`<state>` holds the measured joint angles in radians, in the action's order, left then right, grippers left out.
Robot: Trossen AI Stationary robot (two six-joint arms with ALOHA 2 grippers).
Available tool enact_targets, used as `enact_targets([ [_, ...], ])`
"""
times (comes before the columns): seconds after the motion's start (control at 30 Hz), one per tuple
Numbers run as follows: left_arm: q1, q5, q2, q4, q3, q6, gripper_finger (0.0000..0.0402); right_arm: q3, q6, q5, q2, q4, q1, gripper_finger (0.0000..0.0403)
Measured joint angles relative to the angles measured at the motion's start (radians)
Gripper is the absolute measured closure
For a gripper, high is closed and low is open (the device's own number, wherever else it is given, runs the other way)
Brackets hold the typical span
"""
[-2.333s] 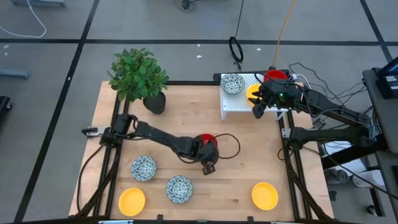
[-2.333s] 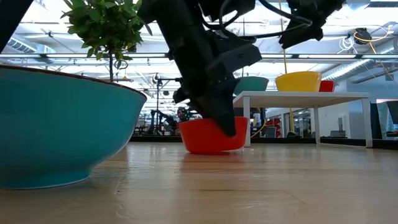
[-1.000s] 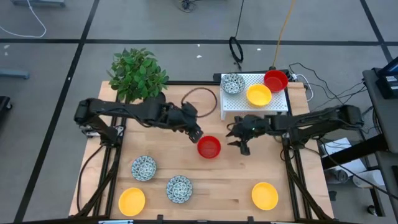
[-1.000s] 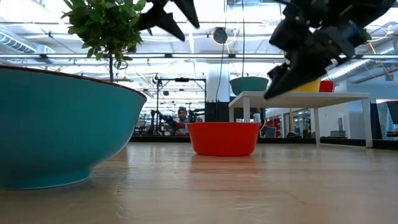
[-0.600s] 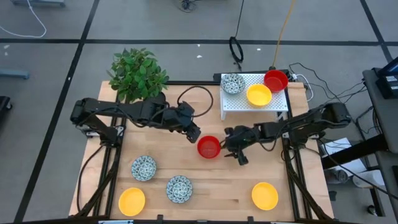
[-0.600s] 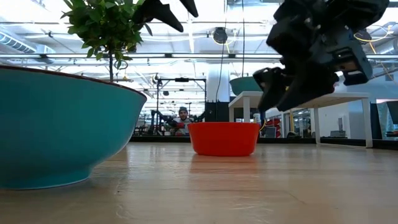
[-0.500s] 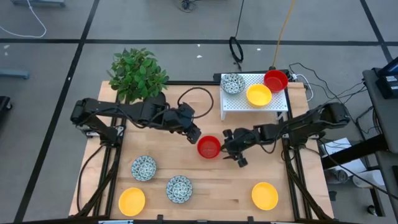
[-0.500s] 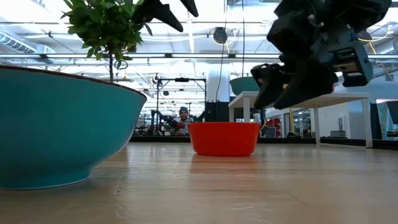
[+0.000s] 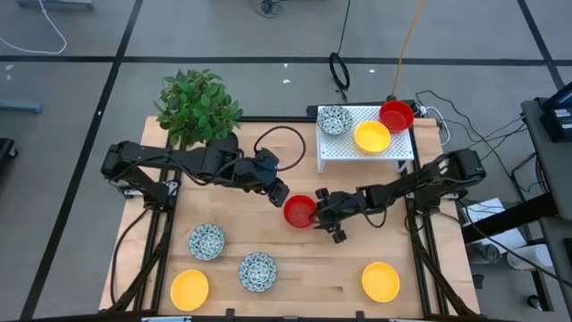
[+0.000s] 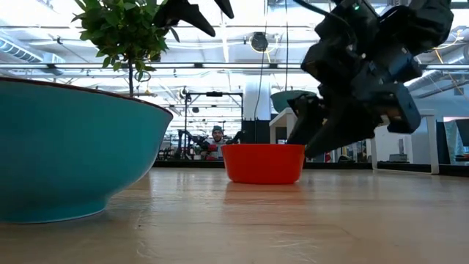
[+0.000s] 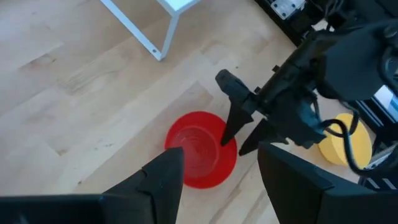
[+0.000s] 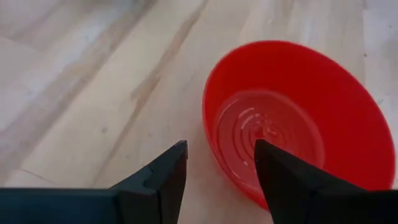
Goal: Pick & Place Mini bowls
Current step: Stack the red bowl on the red bowl on the shelf
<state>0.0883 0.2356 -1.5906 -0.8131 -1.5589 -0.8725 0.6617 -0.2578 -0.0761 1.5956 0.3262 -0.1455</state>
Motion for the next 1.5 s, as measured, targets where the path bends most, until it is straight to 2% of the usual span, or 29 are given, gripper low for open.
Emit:
enact_targets([
  [0.23, 0.0, 0.0, 0.0, 0.0, 0.0, 0.0, 0.0192, 0.0, -0.029, 0.0, 0.046, -0.004, -0.003, 0.0281],
  [0.5, 0.0, 0.0, 0.0, -0.001, 0.0, 0.006, 0.0192, 0.003, -0.072, 0.01, 0.042, -0.026, -0.002, 0.0393],
  [0.63, 0.0, 0.0, 0.0, -0.002, 0.0, 0.009, 0.0192, 0.003, -0.036, 0.01, 0.032, -0.038, -0.002, 0.0394],
  [0.77, 0.0, 0.0, 0.0, -0.002, 0.0, 0.044, 0.0192, -0.001, 0.012, 0.016, -0.039, -0.065, -0.003, 0.0401],
  [1.07, -0.005, 0.001, 0.0, -0.002, 0.0, 0.077, 0.0192, -0.002, 0.066, 0.146, -0.3, -0.082, 0.008, 0.0402],
  [1.2, -0.005, 0.024, 0.0, 0.0, 0.0, 0.105, 0.0192, -0.001, 0.073, 0.25, -0.422, -0.108, 0.029, 0.0402],
  [1.33, -0.006, 0.062, 0.0, 0.0, 0.0, 0.137, 0.0192, 0.07, 0.175, 0.316, -0.51, -0.339, 0.103, 0.0403],
  [1.5, -0.027, 0.088, 0.0, 0.003, 0.0, 0.166, 0.0192, 0.225, 0.189, 0.378, -0.544, -0.645, 0.213, 0.0403],
])
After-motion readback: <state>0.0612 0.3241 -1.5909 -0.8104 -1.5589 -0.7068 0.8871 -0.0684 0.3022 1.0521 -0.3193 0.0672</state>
